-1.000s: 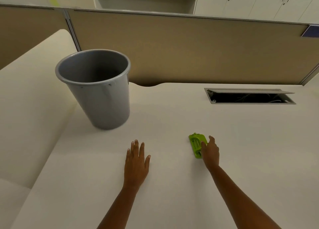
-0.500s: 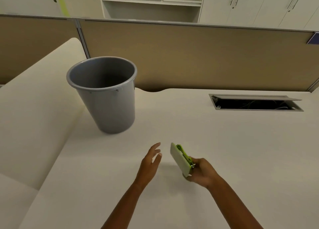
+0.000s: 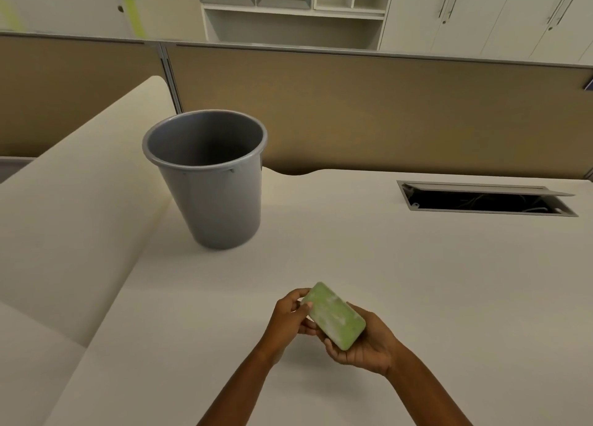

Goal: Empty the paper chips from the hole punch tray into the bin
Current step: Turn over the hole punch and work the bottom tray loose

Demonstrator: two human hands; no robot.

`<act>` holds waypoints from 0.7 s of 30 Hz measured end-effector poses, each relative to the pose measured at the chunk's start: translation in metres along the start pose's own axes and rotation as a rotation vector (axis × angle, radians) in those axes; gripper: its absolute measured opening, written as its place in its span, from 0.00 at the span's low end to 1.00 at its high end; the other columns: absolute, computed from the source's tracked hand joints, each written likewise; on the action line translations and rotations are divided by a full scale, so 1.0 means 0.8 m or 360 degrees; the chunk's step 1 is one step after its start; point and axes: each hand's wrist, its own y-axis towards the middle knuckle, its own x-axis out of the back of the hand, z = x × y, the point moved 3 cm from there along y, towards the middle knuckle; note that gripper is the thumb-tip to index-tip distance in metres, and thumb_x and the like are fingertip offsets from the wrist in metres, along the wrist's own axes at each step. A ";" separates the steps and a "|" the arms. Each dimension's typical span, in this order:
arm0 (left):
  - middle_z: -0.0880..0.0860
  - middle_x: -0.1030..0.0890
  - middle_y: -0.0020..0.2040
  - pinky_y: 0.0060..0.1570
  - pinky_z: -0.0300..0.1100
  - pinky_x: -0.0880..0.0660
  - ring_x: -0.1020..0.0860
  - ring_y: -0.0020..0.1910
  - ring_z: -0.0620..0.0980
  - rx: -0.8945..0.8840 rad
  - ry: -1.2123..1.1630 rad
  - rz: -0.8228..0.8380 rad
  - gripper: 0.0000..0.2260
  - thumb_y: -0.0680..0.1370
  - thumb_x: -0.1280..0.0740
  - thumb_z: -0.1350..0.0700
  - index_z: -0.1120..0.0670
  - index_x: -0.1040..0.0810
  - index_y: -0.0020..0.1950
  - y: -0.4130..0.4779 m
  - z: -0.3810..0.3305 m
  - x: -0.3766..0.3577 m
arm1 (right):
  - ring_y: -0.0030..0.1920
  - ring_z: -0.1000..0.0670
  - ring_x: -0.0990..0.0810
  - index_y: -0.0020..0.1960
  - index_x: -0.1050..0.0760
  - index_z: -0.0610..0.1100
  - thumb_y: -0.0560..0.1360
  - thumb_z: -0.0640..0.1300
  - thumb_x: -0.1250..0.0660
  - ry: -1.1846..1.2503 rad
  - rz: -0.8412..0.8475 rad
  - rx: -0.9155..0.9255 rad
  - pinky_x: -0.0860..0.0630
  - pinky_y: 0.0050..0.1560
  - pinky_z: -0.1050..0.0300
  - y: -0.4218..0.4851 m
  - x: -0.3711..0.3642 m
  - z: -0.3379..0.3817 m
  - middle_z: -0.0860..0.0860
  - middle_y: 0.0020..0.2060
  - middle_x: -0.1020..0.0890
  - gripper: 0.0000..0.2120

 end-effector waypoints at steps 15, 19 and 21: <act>0.58 0.16 0.40 0.45 0.47 0.24 0.21 0.44 0.55 0.0443 -0.1165 -0.0106 0.22 0.81 0.51 0.46 0.59 0.23 0.50 -0.001 0.000 -0.031 | 0.58 0.49 0.23 0.64 0.30 0.48 0.74 0.44 0.34 -0.1444 -0.0572 0.1120 0.24 0.52 0.58 -0.032 -0.046 0.000 0.51 0.58 0.24 0.19; 0.59 0.21 0.46 0.44 0.50 0.27 0.24 0.43 0.56 0.0592 -0.1411 -0.0154 0.21 0.82 0.51 0.48 0.60 0.23 0.51 -0.001 -0.004 -0.027 | 0.58 0.50 0.24 0.62 0.28 0.48 0.76 0.41 0.37 -0.1338 -0.0483 0.1215 0.24 0.52 0.59 -0.037 -0.055 -0.004 0.52 0.56 0.24 0.14; 0.58 0.20 0.44 0.44 0.51 0.28 0.24 0.43 0.56 0.0550 -0.1549 -0.0151 0.20 0.81 0.51 0.51 0.60 0.23 0.47 0.001 -0.010 -0.022 | 0.57 0.49 0.24 0.60 0.27 0.45 0.76 0.39 0.38 -0.1147 -0.0460 0.1191 0.25 0.58 0.53 -0.037 -0.052 -0.003 0.49 0.54 0.24 0.13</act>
